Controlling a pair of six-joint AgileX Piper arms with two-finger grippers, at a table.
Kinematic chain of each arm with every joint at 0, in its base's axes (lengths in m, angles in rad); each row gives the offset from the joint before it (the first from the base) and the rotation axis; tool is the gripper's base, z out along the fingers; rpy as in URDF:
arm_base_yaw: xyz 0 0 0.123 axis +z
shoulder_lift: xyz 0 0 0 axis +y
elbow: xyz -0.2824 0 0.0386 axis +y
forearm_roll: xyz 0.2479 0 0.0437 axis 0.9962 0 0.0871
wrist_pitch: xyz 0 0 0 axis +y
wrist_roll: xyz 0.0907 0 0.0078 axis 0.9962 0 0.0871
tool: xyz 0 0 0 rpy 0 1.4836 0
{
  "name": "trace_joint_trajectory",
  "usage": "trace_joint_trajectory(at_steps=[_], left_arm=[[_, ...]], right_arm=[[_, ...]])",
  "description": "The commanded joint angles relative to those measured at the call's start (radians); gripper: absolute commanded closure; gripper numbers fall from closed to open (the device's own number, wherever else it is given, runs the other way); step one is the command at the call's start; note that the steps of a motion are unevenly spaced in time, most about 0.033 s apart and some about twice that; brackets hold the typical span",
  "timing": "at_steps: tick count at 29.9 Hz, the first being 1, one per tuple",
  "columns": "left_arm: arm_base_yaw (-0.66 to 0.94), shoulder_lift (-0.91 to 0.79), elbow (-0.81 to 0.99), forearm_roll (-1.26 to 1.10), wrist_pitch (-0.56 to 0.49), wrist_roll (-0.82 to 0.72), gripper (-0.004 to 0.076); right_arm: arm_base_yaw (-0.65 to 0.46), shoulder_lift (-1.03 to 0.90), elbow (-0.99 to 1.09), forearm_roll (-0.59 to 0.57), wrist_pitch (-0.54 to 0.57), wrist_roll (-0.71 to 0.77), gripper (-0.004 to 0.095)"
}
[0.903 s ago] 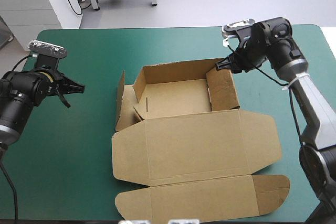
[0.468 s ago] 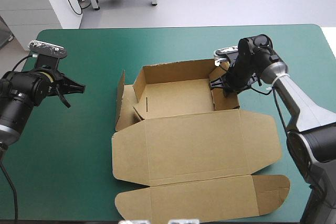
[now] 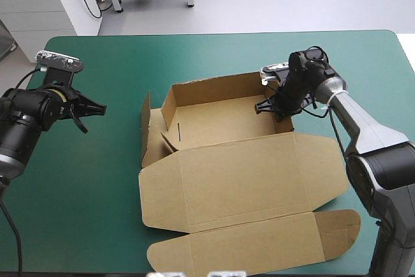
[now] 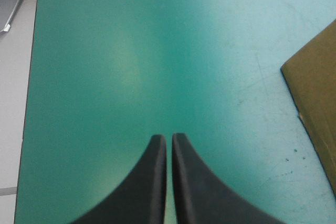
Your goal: Fold the box
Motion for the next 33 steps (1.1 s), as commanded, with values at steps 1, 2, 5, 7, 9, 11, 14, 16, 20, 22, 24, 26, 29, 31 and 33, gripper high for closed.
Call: trace_joint_trajectory(at_steps=[1,2,5,7,9,11,14,16,20,22,24,26,29,31,33], left_arm=[[0.0,-0.026,-0.025,-0.012,-0.04,0.0,0.0708],[0.0,-0.026,-0.025,-0.019,-0.04,0.0,0.0708],[0.0,-0.026,-0.025,-0.014,-0.038,-0.013,0.0708],[0.0,-0.026,-0.025,0.005,-0.042,-0.04,0.0708],[0.023,-0.026,-0.025,0.015,-0.077,-0.103,0.0708],[0.071,-0.026,-0.025,-0.045,-0.109,-0.117,0.0708],[0.16,-0.018,-0.025,-0.202,-0.125,-0.035,0.0708],[0.212,0.001,-0.025,-0.365,-0.13,0.061,0.0708],[0.288,0.05,-0.025,-0.746,-0.122,0.275,0.0708],[0.293,0.077,-0.025,-0.89,-0.114,0.363,0.0708],[0.295,0.098,-0.025,-0.98,-0.109,0.41,0.0708],[0.295,0.12,-0.025,-1.08,-0.091,0.454,0.0708],[0.296,0.147,-0.025,-1.242,-0.02,0.549,0.0708],[0.296,0.157,-0.025,-1.356,0.033,0.632,0.0708],[0.296,0.161,-0.025,-1.48,0.076,0.693,0.0717]], right_arm=[[-0.006,-0.049,-0.024,-0.002,-0.032,-0.004,0.0922],[-0.006,-0.049,-0.024,-0.002,-0.038,0.001,0.0926],[-0.009,-0.054,-0.026,-0.002,-0.075,0.032,0.0929],[-0.018,-0.066,-0.026,0.01,-0.089,0.048,0.0929],[-0.039,-0.084,-0.026,0.037,-0.094,0.048,0.0929],[-0.067,-0.117,-0.026,0.078,-0.094,0.032,0.0929],[-0.11,-0.182,-0.026,0.13,-0.099,-0.012,0.0929],[-0.133,-0.223,-0.026,0.162,-0.106,-0.035,0.0929],[-0.185,-0.326,-0.026,0.228,-0.112,-0.075,0.0929],[-0.205,-0.365,-0.026,0.257,-0.114,-0.084,0.0929],[-0.224,-0.401,-0.026,0.288,-0.114,-0.096,0.0929],[-0.245,-0.44,-0.026,0.328,-0.108,-0.111,0.0929],[-0.256,-0.482,-0.026,0.347,-0.103,-0.129,0.0929],[-0.256,-0.502,-0.026,0.348,-0.1,-0.134,0.0929],[-0.254,-0.514,-0.026,0.366,-0.1,-0.139,0.0929]])
